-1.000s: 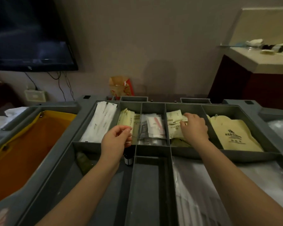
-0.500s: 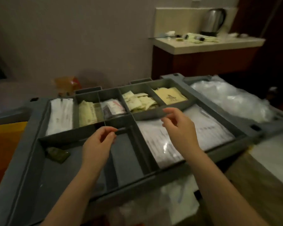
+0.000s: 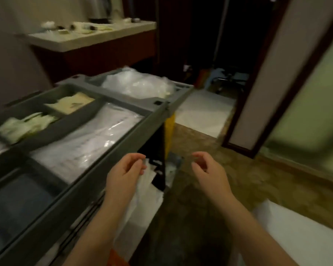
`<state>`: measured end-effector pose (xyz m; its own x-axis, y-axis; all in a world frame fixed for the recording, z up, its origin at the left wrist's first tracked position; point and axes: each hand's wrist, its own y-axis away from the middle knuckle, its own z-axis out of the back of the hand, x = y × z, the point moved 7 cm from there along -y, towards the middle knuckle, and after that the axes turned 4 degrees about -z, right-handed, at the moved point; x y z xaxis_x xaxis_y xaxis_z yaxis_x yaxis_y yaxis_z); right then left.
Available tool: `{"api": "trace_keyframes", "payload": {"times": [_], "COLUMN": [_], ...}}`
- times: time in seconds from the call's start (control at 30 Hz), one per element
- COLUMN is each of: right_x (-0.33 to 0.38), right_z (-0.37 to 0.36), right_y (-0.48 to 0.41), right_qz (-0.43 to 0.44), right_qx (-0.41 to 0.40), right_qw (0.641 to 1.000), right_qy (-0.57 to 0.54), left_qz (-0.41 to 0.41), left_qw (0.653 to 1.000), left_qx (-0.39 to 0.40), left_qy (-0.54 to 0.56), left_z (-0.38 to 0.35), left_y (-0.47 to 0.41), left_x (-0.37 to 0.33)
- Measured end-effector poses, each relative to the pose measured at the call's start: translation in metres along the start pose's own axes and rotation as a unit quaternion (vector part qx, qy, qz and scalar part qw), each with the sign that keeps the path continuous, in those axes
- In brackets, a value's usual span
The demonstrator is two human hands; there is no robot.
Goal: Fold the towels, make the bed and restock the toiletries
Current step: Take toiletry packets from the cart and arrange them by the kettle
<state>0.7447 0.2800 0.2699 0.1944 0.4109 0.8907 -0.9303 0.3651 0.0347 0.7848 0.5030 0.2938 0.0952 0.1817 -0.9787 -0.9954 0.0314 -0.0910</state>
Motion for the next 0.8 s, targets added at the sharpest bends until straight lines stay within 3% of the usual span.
{"api": "trace_keyframes", "payload": {"times": [0.17, 0.3, 0.53, 0.8], "right_x": [-0.089, -0.137, -0.101, -0.049], "right_z": [0.097, 0.153, 0.205, 0.194], "right_y": [-0.02, -0.073, -0.253, -0.469], "right_qz": [-0.11, -0.154, -0.075, 0.056], "right_qx": [-0.121, -0.156, -0.101, 0.028], "right_qw": [0.987, 0.975, 0.992, 0.998], "right_qy": [-0.004, -0.023, -0.012, 0.016], "left_qz": [-0.016, -0.03, 0.019, 0.027], "left_qw": [0.988, 0.975, 0.989, 0.995], "left_qx": [0.146, 0.207, 0.121, 0.041], "left_qy": [-0.042, -0.07, -0.079, -0.091], "left_z": [-0.146, -0.251, -0.329, -0.389], "left_y": [-0.038, -0.078, -0.211, -0.379], "left_x": [-0.003, -0.006, -0.006, 0.005]}}
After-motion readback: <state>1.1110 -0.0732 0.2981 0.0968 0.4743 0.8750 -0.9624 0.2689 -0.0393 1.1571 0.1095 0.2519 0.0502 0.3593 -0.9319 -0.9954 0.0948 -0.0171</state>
